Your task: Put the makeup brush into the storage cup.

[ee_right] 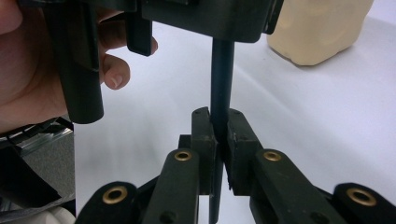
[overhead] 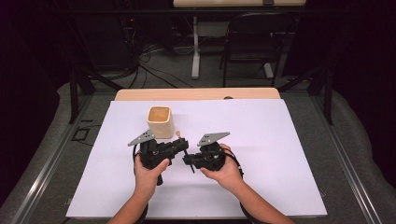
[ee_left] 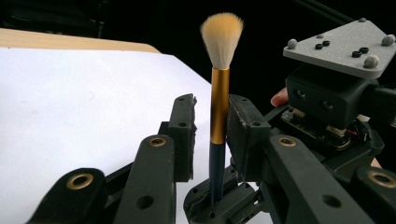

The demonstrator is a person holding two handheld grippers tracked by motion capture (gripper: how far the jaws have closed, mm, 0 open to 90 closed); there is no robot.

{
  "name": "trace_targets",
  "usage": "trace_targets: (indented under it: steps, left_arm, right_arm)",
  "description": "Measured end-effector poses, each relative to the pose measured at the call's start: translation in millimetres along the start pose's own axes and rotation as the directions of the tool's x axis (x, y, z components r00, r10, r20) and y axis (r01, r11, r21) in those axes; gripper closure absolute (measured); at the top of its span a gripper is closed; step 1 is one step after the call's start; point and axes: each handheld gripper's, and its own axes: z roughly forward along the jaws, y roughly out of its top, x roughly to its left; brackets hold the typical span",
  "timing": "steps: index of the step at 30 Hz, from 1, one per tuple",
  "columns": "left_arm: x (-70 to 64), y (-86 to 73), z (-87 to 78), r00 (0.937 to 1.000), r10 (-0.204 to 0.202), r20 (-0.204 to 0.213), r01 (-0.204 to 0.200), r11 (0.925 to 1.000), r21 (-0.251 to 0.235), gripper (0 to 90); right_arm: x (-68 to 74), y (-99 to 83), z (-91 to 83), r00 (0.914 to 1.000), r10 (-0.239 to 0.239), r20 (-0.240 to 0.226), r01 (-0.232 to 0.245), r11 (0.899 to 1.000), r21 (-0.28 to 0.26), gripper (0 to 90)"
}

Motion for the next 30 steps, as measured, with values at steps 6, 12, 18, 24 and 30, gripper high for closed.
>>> trace_targets:
  steps: [6,12,18,24,30]
  left_arm:
    - [-0.6,0.8,-1.3,1.0000,0.000,-0.008,0.000,1.0000,0.001,77.1]
    - [-0.4,0.8,-1.5,0.9999,0.004,-0.010,-0.004,1.0000,0.004,78.0]
    - [-0.5,1.3,-2.9,0.9999,0.008,-0.015,-0.008,1.0000,0.001,79.4]
    - [-0.2,1.5,-3.2,0.9999,0.007,-0.015,-0.007,1.0000,0.002,80.9]
    - [-0.2,1.2,-3.1,0.9999,0.006,-0.015,-0.006,1.0000,0.005,81.8]
  right_arm:
    - [1.0,-1.3,2.6,1.0000,-0.003,-0.007,0.004,1.000,0.016,83.6]
    - [1.6,-1.5,3.0,1.0000,-0.004,-0.006,0.004,1.000,0.023,83.6]
    - [1.7,-1.8,3.5,0.9999,-0.006,-0.010,0.007,0.999,0.031,83.6]
    - [1.9,-2.2,4.4,0.9999,-0.010,-0.010,0.010,1.000,0.030,83.6]
    - [1.7,-2.6,5.0,0.9999,-0.008,-0.008,0.009,0.999,0.032,83.6]
